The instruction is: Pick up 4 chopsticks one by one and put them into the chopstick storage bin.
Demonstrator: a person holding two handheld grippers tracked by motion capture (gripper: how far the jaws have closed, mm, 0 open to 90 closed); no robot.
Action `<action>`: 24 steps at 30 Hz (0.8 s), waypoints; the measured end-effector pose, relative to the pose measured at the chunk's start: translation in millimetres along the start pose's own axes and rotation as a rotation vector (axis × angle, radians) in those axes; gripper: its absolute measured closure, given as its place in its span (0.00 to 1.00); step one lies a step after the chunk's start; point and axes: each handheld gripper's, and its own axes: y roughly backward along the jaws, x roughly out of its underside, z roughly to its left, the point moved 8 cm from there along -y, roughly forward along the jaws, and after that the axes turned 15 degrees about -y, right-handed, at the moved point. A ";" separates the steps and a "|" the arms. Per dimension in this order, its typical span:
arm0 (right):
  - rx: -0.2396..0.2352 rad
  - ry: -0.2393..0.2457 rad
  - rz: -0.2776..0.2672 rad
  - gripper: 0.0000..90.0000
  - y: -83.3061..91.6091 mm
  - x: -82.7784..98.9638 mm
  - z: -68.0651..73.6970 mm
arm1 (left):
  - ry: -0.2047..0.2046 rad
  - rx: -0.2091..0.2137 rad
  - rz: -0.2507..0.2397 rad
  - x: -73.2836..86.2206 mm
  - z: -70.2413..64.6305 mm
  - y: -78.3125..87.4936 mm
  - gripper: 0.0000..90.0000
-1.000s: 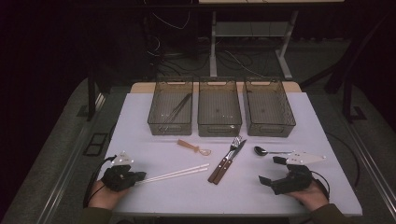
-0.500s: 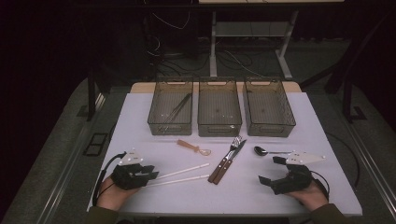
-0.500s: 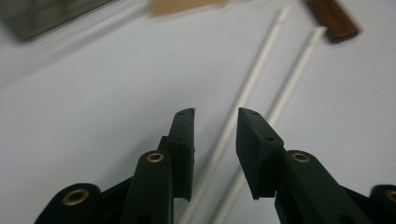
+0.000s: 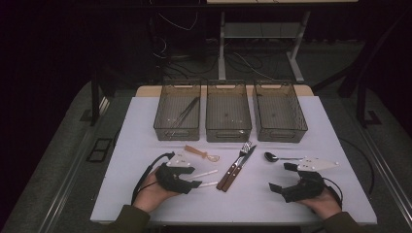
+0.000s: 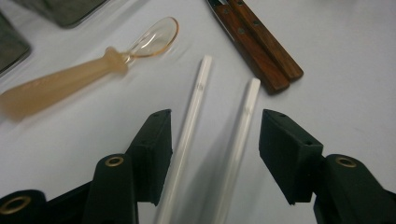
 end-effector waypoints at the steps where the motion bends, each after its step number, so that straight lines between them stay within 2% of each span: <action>1: -0.001 -0.001 0.000 0.01 0.0 0.0 0.0 | -0.001 0.008 0.002 -2.6 0.1 -4.5 0.48; 7: -0.003 -0.002 0.001 0.01 -0.1 0.1 0.1 | -0.040 0.068 0.016 -14.9 0.9 -27.7 0.47; 11: -0.004 -0.003 -0.001 0.01 0.1 -0.1 -0.3 | -0.070 0.086 0.026 -17.1 -0.5 -36.2 0.45; 13: -0.004 -0.004 0.001 0.01 -0.1 0.0 -0.1 | -0.084 0.078 0.052 -14.6 -0.6 -38.7 0.45; 17: -0.005 -0.003 0.002 0.01 -0.4 0.3 0.7 | -0.091 0.060 0.055 -13.3 -0.3 -39.2 0.49; 19: -0.004 -0.001 0.002 0.01 -0.5 0.3 0.5 | -0.115 0.046 0.069 -12.1 0.8 -38.0 0.55; 24: -0.004 -0.001 0.002 0.01 -0.4 0.2 0.6 | -0.116 0.038 0.069 -11.2 2.2 -36.7 0.65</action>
